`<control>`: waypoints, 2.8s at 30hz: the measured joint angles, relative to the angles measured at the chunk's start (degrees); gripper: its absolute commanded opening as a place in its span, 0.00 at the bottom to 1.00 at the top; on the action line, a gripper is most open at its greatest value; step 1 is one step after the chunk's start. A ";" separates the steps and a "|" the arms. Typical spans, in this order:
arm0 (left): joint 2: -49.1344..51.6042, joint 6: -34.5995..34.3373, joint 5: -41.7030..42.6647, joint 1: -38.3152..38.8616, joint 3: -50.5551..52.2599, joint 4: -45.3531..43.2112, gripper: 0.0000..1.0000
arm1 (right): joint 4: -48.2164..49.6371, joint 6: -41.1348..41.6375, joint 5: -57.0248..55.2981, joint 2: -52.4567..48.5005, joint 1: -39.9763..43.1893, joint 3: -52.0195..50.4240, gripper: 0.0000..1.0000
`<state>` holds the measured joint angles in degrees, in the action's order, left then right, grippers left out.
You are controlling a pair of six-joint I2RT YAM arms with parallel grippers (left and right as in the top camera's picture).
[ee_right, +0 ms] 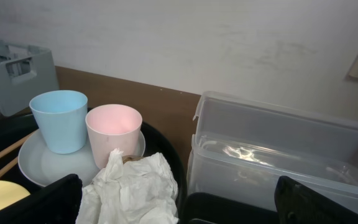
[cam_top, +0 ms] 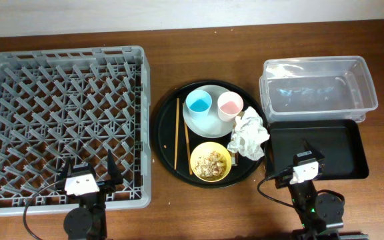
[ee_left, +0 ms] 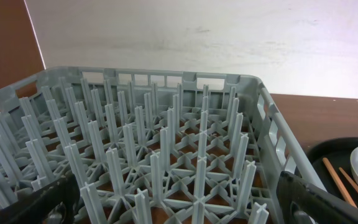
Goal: Sort waste into correct bins and load items into the dishwasher rack
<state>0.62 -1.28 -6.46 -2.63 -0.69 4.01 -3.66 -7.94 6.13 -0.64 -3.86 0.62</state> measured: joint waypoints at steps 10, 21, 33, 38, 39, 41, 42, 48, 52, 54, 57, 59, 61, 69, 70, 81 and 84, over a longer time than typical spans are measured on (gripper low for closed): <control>0.00 0.00 0.00 0.00 0.00 0.02 0.99 | 0.00 0.02 0.00 0.00 0.00 -0.02 0.99; 0.00 0.00 0.00 0.00 0.00 0.02 0.99 | 0.00 0.02 0.00 0.00 0.00 -0.02 0.99; 0.00 0.00 0.00 0.00 0.00 0.02 0.99 | 0.00 0.00 0.00 0.00 0.00 -0.02 0.99; 0.00 0.00 0.00 0.00 0.00 0.02 1.00 | 0.00 0.00 0.00 0.00 0.00 0.00 0.99; 0.00 0.00 0.00 0.00 0.00 0.02 1.00 | 0.00 0.00 0.00 0.00 0.00 -0.02 0.99; 0.00 0.00 0.00 0.00 0.00 0.02 0.99 | 0.00 0.02 0.00 0.00 0.00 -0.02 0.99; 0.00 0.00 0.00 0.00 0.00 0.02 0.99 | 0.00 -0.02 0.00 0.00 0.00 0.00 0.99; 0.00 0.00 0.00 0.00 0.00 0.02 0.99 | 0.00 0.02 0.00 0.00 0.00 0.00 0.99; 0.00 0.00 0.00 0.00 0.00 -0.15 0.99 | 0.00 -0.02 -0.02 0.00 0.00 0.00 0.99; 0.00 0.00 0.00 0.00 0.00 -0.07 0.99 | 0.00 0.00 0.00 0.00 0.00 0.00 0.99; 0.02 0.00 0.00 0.00 0.00 -0.39 0.99 | 0.00 0.02 0.00 0.00 0.00 -0.02 0.99; 0.24 -0.02 1.01 0.00 0.15 -4.94 1.00 | 0.00 0.02 0.00 0.00 0.00 0.00 0.99; 0.22 -0.02 8.00 0.02 0.07 -11.58 0.99 | 0.00 0.04 -0.02 0.00 0.00 0.00 0.99; 0.33 -1.46 32.15 0.07 -0.42 -18.14 0.99 | 0.00 -0.02 0.00 0.00 0.00 0.00 0.99; 0.31 -2.73 33.09 0.07 -0.92 -17.22 0.99 | 0.00 0.00 0.00 0.00 0.00 -0.02 0.99; 23.89 -8.09 37.31 0.07 -50.36 11.17 0.99 | 0.02 -0.02 0.00 -0.04 0.00 -0.02 0.99; 40.57 -7.52 38.62 0.11 -70.99 28.00 0.99 | 0.00 0.04 0.00 -0.04 0.00 -0.02 0.99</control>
<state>41.19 -8.80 32.16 -2.52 -71.68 32.01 -3.66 -7.90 6.13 -0.69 -3.86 0.60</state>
